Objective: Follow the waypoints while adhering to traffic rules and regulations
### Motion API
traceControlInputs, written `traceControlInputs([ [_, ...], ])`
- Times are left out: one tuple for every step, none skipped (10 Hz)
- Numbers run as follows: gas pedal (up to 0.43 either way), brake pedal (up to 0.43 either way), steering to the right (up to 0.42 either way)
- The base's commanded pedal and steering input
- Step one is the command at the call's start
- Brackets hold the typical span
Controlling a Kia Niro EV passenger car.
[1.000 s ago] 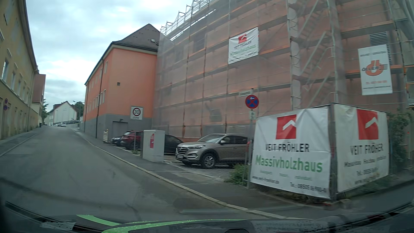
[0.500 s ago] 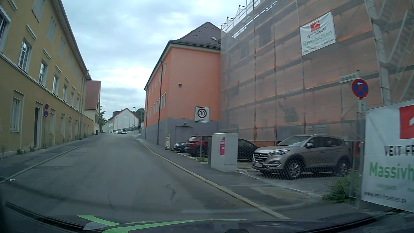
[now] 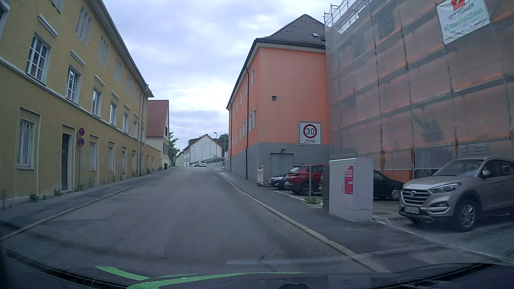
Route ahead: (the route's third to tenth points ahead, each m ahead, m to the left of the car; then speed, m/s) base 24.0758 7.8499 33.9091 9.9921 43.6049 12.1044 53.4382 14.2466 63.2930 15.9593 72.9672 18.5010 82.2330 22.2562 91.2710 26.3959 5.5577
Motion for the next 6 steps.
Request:
traceControlInputs([
  [0.228, 0.000, -0.160],
  [0.228, 0.000, -0.144],
  [0.228, 0.000, -0.130],
  [0.228, 0.000, -0.117],
  [0.228, 0.000, -0.104],
  [0.228, 0.000, -0.093],
])
